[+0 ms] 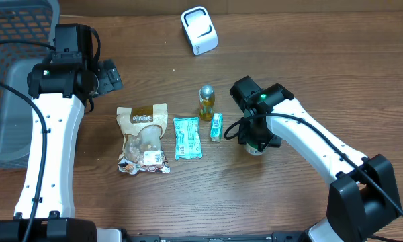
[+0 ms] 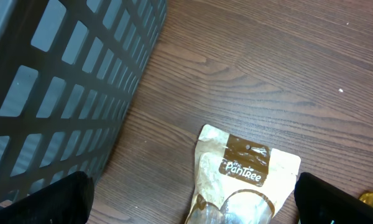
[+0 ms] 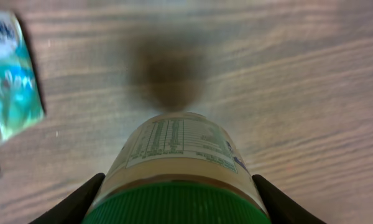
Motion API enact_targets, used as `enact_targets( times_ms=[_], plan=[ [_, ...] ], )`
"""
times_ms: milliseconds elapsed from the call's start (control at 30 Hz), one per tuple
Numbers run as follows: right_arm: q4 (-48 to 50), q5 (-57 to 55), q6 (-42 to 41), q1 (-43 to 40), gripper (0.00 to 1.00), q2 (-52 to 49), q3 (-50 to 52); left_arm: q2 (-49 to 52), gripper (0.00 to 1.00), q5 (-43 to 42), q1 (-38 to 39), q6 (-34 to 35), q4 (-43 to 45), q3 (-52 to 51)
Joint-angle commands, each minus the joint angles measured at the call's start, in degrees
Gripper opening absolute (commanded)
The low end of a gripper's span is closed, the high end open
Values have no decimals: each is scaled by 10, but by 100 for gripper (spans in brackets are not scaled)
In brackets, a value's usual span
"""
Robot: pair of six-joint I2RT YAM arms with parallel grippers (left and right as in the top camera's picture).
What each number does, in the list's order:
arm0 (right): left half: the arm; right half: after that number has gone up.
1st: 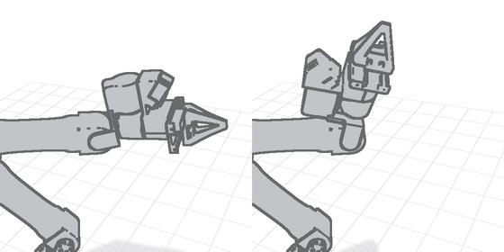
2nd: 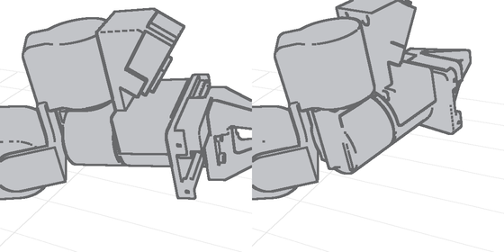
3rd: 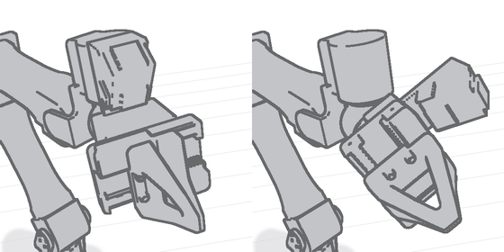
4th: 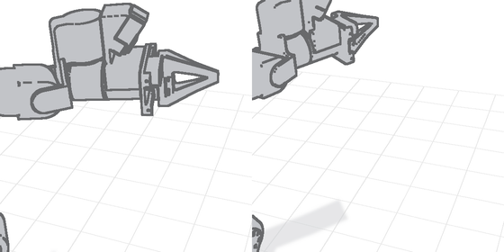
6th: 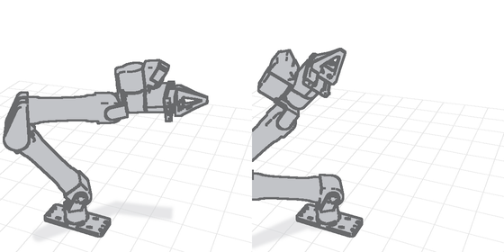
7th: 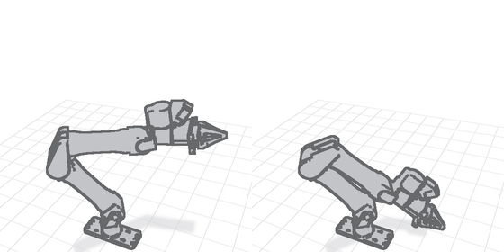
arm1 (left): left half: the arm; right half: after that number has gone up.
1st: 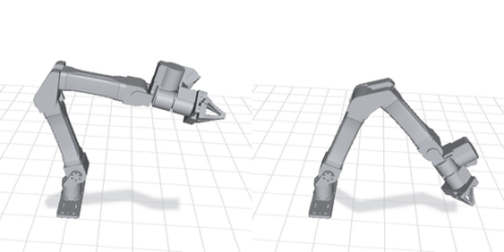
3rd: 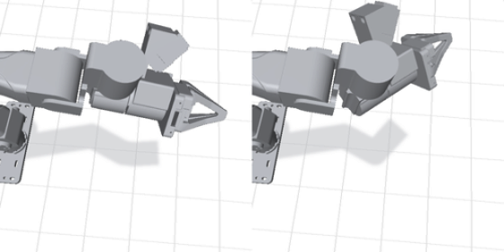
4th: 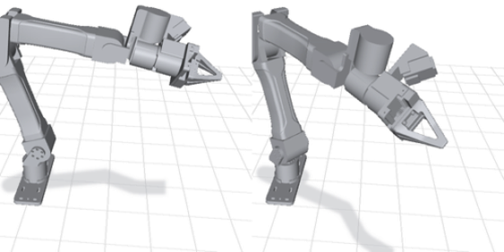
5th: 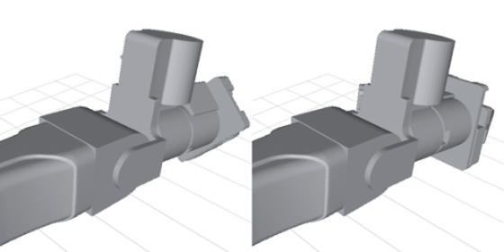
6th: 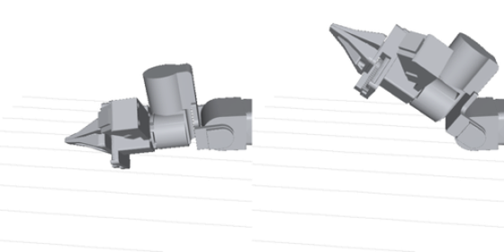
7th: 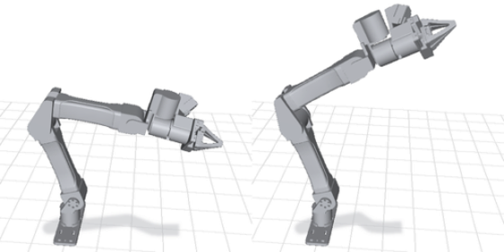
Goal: Scan the item barcode
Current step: 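Carry the jar back toward the white scanner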
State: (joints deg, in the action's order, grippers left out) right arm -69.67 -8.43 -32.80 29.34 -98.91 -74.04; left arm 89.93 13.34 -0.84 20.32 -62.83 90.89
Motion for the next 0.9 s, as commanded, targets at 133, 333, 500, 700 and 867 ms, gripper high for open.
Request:
enact_targets(
  times_ms=[133, 333, 500, 700, 867],
  plan=[
    [35, -38, 2, 2, 12, 10, -13, -2, 99, 5, 1, -15, 0, 2],
    [68, -38, 2, 2, 11, 10, -13, -2, 99, 5, 1, -15, 0, 2],
    [102, -38, 7, 2, 11, 10, -13, -2, 100, 6, 1, -15, 0, 2],
    [139, -40, 33, 2, 11, 10, -13, -2, 100, 6, 1, -15, 0, 2],
    [177, -41, 33, 2, 10, 10, -13, -2, 100, 6, 1, -15, 0, 2]
  ],
)
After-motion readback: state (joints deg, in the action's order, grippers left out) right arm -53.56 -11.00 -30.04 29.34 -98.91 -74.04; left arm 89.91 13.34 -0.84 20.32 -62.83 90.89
